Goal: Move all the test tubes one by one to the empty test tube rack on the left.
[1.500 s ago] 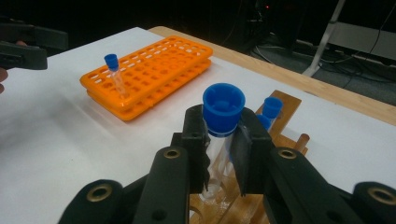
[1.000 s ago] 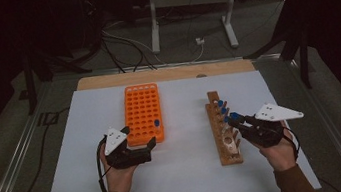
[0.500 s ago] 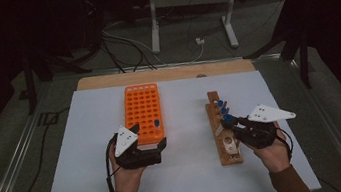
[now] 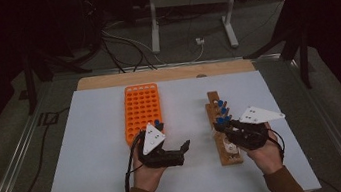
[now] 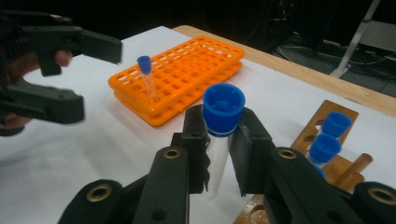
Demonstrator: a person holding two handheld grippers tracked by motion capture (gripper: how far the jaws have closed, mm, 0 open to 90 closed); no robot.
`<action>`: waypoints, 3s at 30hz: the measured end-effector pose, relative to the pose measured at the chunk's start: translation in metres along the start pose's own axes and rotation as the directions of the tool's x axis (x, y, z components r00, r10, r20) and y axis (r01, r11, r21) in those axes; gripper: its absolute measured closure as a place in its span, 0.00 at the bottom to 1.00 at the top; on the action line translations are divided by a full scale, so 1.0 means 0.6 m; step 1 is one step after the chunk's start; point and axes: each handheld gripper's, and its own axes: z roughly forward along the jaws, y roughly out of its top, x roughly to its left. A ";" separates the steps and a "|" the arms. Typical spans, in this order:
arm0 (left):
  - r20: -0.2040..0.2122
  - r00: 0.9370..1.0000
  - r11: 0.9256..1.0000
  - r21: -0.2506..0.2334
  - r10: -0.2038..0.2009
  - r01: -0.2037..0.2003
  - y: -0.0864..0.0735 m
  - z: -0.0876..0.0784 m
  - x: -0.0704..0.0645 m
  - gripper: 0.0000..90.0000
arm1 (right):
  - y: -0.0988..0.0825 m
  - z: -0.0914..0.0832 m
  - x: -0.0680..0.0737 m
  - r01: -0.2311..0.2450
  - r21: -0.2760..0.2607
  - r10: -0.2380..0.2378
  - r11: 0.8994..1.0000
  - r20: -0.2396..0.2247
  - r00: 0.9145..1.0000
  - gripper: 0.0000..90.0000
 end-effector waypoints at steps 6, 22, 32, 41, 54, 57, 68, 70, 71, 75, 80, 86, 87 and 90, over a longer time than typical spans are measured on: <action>0.021 0.999 0.999 0.015 0.034 -0.034 -0.003 0.028 -0.026 0.09 | 0.000 0.008 0.008 0.000 0.005 0.000 1.000 -0.018 1.000 0.86; 0.099 0.992 0.997 0.000 0.081 -0.081 -0.004 0.074 -0.068 0.62 | -0.003 0.027 0.024 -0.002 0.024 0.004 1.000 -0.062 0.998 0.86; 0.106 0.990 0.995 0.003 0.096 -0.097 -0.005 0.081 -0.073 0.79 | -0.004 0.030 0.028 -0.006 0.027 0.008 1.000 -0.079 0.997 0.86; 0.102 0.989 0.994 -0.001 0.111 -0.112 -0.005 0.082 -0.074 0.87 | -0.004 0.030 0.027 -0.011 0.027 0.013 1.000 -0.085 0.996 0.85; 0.056 0.995 0.996 0.003 0.083 -0.084 -0.001 0.069 -0.053 0.87 | 0.000 0.015 0.008 -0.063 -0.026 0.061 0.998 -0.073 0.995 0.38; 0.047 0.996 0.997 -0.005 0.074 -0.074 0.001 0.063 -0.047 0.87 | 0.001 0.013 0.005 -0.069 -0.036 0.067 0.997 -0.052 0.996 0.25; 0.020 0.998 0.998 -0.017 0.056 -0.055 0.006 0.042 -0.026 0.87 | 0.000 0.008 -0.008 -0.087 -0.043 0.087 0.995 -0.002 0.996 0.02; 0.012 0.999 0.999 -0.021 0.050 -0.049 0.007 0.038 -0.022 0.87 | -0.001 0.008 -0.011 -0.090 -0.045 0.090 0.995 0.000 0.996 0.00; 0.010 0.999 0.999 -0.021 0.046 -0.046 0.007 0.037 -0.020 0.87 | -0.002 0.007 -0.012 -0.091 -0.047 0.091 0.995 0.000 0.996 0.00; 0.002 0.999 0.999 -0.023 0.036 -0.035 0.007 0.032 -0.013 0.87 | -0.004 0.006 -0.017 -0.099 -0.049 0.100 0.994 0.009 0.995 0.00; -0.009 1.000 0.999 -0.028 0.029 -0.030 0.008 0.024 -0.004 0.87 | -0.005 0.001 -0.022 -0.109 -0.059 0.110 0.992 0.017 0.994 0.00; -0.022 1.000 1.000 -0.026 0.011 -0.011 0.007 0.016 0.008 0.87 | -0.005 -0.004 -0.028 -0.116 -0.070 0.118 0.991 0.022 0.993 0.00; -0.026 1.000 1.000 -0.024 0.010 -0.010 0.007 0.014 0.011 0.87 | -0.005 -0.005 -0.028 -0.115 -0.072 0.117 0.991 0.024 0.993 0.00; -0.034 0.999 1.000 -0.028 0.004 -0.005 0.006 0.009 0.017 0.87 | -0.005 -0.007 -0.030 -0.118 -0.077 0.120 0.990 0.025 0.992 0.00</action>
